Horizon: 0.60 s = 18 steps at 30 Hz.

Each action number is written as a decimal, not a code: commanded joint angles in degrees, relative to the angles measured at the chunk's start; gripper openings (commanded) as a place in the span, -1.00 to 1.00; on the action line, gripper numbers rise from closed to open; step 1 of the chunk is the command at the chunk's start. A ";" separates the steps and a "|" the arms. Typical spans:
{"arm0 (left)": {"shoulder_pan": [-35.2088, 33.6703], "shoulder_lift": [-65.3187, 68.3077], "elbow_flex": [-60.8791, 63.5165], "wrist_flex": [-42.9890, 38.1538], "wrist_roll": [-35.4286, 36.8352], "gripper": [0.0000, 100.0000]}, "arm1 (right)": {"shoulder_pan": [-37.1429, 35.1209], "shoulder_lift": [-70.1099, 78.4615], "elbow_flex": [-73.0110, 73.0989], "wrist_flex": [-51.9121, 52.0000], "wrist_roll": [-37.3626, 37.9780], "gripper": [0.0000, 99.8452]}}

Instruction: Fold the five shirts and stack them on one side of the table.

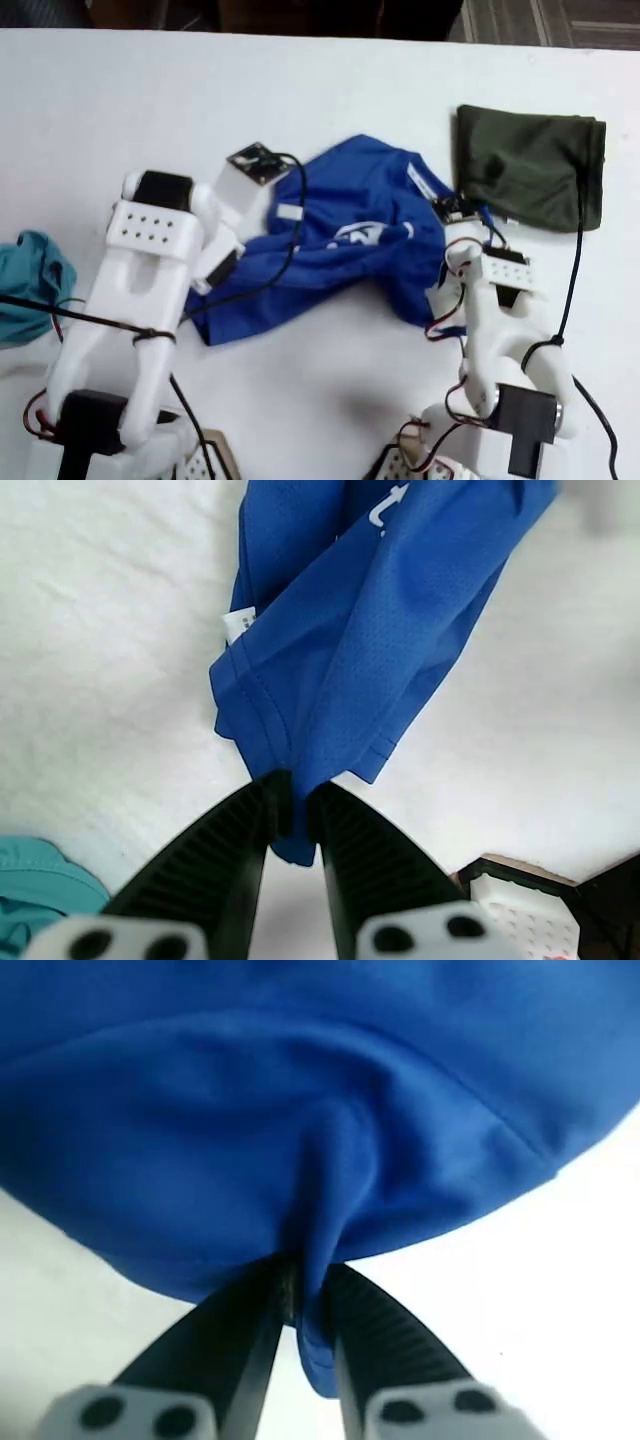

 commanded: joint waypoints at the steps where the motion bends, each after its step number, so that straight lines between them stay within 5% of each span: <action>1: -0.53 -2.99 -0.75 1.49 -0.44 -0.95 | 1.54 -0.04 -4.22 0.84 1.76 -0.96; 8: -0.53 -2.99 -0.75 4.40 -0.18 -0.95 | 11.91 -11.47 -9.23 2.86 4.22 -0.96; 18: -0.62 -2.99 -4.53 5.54 0.09 -0.95 | 9.80 -24.84 -4.66 3.82 7.56 -0.96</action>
